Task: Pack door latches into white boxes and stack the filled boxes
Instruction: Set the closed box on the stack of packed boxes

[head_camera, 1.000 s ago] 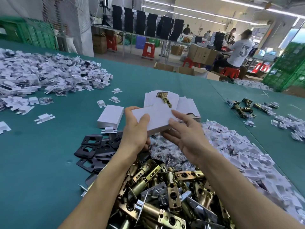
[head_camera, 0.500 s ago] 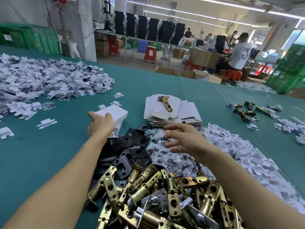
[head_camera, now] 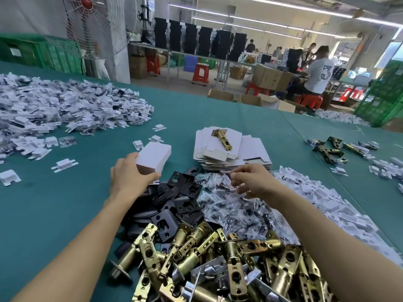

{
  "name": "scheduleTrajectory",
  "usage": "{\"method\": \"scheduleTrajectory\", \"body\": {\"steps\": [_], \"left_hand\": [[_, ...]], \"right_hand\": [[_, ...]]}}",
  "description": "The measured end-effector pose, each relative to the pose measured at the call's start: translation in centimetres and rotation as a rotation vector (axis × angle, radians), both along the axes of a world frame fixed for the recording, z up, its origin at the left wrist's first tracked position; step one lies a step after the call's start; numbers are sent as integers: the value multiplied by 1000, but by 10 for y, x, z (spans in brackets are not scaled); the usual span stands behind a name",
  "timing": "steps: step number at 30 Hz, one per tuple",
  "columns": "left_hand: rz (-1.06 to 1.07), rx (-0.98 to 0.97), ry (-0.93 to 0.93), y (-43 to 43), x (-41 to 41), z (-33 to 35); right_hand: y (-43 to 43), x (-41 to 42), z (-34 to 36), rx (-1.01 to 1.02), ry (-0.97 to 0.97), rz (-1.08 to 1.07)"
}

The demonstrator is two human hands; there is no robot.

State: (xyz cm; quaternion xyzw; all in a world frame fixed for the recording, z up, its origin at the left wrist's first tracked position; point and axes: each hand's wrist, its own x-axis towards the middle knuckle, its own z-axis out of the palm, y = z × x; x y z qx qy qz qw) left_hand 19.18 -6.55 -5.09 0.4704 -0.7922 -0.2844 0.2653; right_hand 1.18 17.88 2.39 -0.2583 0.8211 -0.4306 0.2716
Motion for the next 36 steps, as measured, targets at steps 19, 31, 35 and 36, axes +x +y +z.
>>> {"method": "scheduleTrajectory", "body": {"steps": [19,31,35,36], "left_hand": [[29,-172,-136,1,-15,-7],[-354,-541,35,55,-76,44],[-563,-365,-125,66,-122,50],[-603,-365,-151,68,-130,50]], "right_hand": [[-108,-80,-22,435,710,70],[-82,-101,-23,172,851,-309],[-50,-124,-25,233,951,-397],[-45,-128,-30,252,945,-395]]}}
